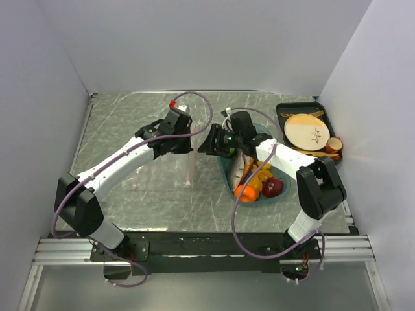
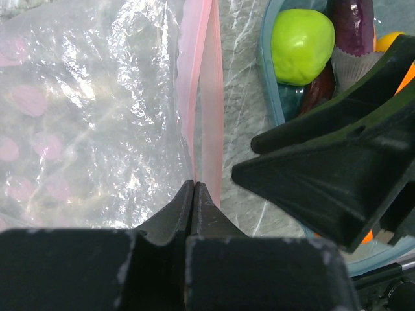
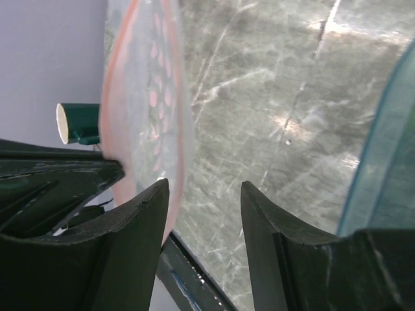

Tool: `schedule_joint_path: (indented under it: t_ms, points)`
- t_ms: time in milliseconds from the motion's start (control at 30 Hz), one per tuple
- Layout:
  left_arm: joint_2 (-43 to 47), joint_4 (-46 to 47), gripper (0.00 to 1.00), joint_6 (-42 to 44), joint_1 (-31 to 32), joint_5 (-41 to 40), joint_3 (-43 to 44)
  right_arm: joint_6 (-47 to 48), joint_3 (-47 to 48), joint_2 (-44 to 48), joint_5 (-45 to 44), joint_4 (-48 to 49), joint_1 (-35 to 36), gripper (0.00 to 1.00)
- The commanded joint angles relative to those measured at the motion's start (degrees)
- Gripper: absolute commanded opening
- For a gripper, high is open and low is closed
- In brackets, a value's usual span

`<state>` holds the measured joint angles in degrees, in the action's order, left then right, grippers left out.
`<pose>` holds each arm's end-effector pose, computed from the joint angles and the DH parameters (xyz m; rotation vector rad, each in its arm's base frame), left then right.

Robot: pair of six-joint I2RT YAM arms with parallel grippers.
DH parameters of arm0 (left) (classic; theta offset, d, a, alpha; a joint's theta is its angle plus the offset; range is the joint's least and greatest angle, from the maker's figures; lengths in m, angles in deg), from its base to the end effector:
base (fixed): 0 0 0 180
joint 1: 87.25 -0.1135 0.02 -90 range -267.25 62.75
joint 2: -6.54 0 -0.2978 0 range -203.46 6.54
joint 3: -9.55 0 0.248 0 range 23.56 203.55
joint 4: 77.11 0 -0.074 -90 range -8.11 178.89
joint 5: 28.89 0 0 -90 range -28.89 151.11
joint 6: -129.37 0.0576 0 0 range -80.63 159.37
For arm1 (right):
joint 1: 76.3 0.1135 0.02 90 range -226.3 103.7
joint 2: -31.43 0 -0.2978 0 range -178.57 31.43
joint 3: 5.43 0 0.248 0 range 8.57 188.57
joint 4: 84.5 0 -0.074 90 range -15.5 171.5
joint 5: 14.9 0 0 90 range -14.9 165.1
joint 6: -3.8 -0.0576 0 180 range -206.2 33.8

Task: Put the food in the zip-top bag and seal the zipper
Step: Open the zipper of the food storage bag at the center of the board.

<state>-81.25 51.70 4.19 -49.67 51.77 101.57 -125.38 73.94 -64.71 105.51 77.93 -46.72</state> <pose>0.2792 -0.2031 0.3337 -0.0272 2.4153 -0.4059 0.3260 0.2186 0.2683 -0.1384 2.3544 1.2196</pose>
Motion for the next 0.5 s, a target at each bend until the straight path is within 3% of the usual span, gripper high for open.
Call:
schedule_joint_path:
  t_ms: [0,233,267,300,467]
  points:
    - [0.69,1.94,0.01,-0.15,-0.14,0.20,-0.94,-0.72,3.63,-0.53,0.61,3.14,1.97,0.56]
    - [1.21,3.00,0.01,0.11,-0.23,1.43,-1.11,-1.69,5.03,-4.31,-0.44,4.45,2.76,0.54]
    - [1.74,2.91,0.01,0.02,-0.23,1.43,-1.20,-1.69,5.30,-4.76,-0.44,4.63,2.76,0.51]
    - [1.92,2.74,0.01,0.02,-0.32,1.35,-1.38,-1.43,5.39,-5.63,-0.70,4.89,2.76,0.40]
    - [4.37,3.26,0.01,0.46,-2.95,6.16,-2.43,-0.99,6.97,-9.32,-0.71,4.19,2.67,0.19]
